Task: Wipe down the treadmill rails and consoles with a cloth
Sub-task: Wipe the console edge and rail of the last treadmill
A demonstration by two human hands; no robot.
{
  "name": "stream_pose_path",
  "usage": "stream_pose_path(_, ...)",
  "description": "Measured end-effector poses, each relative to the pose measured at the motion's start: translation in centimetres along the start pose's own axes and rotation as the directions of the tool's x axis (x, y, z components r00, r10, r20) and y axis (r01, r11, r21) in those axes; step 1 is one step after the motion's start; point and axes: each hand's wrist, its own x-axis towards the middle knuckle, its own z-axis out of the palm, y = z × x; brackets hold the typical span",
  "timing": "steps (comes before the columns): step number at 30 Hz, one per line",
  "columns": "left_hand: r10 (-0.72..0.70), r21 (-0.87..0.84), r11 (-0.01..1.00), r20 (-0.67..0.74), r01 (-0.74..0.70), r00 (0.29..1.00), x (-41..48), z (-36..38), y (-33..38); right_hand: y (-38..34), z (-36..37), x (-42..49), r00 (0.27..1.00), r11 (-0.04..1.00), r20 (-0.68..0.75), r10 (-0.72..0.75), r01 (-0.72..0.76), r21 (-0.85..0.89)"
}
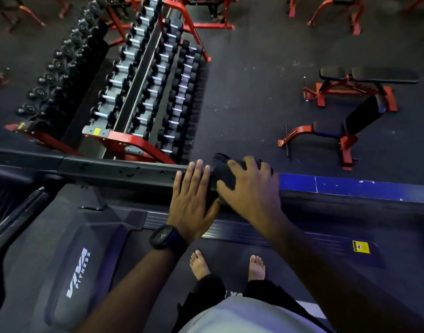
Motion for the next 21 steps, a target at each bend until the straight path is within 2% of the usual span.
stream_pose_path(1,0.005,0.009,1.0,0.001,-0.005,1.0,0.1,0.0,-0.1,0.0,0.2,0.0,0.999,0.999,-0.037,-0.028,0.028,-0.016)
stream_pose_path(2,0.003,0.012,1.0,0.003,-0.003,1.0,0.2,0.0,-0.1,0.0,-0.1,1.0,1.0,1.0,-0.013,-0.018,0.018,0.014)
stream_pose_path(5,-0.024,-0.011,1.0,0.013,0.024,1.0,0.1,-0.2,0.0,-0.2,-1.6,5.2,0.967,0.985,0.249,0.048,-0.086,0.147)
stream_pose_path(6,-0.034,-0.011,0.999,0.018,0.034,0.999,0.0,-0.2,0.1,-0.5,-1.6,5.6,0.959,0.981,0.275,0.065,-0.112,0.158)
stream_pose_path(7,-0.044,-0.01,0.999,0.023,0.044,0.999,-0.2,-0.1,0.2,-0.7,-1.3,5.0,0.964,0.983,0.255,0.08,-0.118,0.139)
stream_pose_path(9,-0.061,-0.005,0.998,0.03,0.061,0.998,-0.6,-0.1,-0.1,-1.4,-0.1,1.9,0.997,0.998,0.053,0.058,-0.059,0.019)
stream_pose_path(11,-0.066,0.0,0.998,0.034,0.066,0.997,-0.9,0.0,-0.5,-1.9,1.0,-0.7,0.994,0.997,-0.105,-0.003,-0.005,-0.075)
stream_pose_path(12,-0.066,0.005,0.998,0.033,0.066,0.997,-1.0,-0.1,-0.6,-1.9,0.9,-0.3,0.995,0.998,-0.099,-0.03,0.024,-0.062)
stream_pose_path(13,-0.066,0.012,0.998,0.034,0.065,0.997,-1.0,-0.2,-0.7,-2.0,0.2,1.0,0.998,0.999,-0.05,-0.036,0.036,-0.008)
stream_pose_path(15,-0.069,0.022,0.997,0.041,0.069,0.997,-1.0,-0.3,-0.8,-1.9,-1.1,4.4,0.987,0.991,0.161,0.004,-0.025,0.128)
stream_pose_path(17,-0.069,0.02,0.997,0.046,0.068,0.997,-1.2,-0.4,-0.9,-2.1,-1.2,5.5,0.972,0.986,0.234,0.03,-0.067,0.152)
stream_pose_path(18,-0.069,0.012,0.998,0.045,0.068,0.997,-1.3,-0.4,-1.0,-2.3,-0.8,4.6,0.984,0.993,0.177,0.028,-0.048,0.112)
stream_pose_path(19,-0.07,0.001,0.998,0.043,0.07,0.997,-1.3,-0.4,-1.1,-2.5,-0.2,3.1,0.998,0.998,0.057,0.013,-0.016,0.055)
stream_pose_path(21,-0.069,-0.014,0.997,0.038,0.07,0.997,-1.3,-0.4,-1.5,-2.9,0.8,0.0,0.994,0.997,-0.097,-0.043,0.036,-0.064)
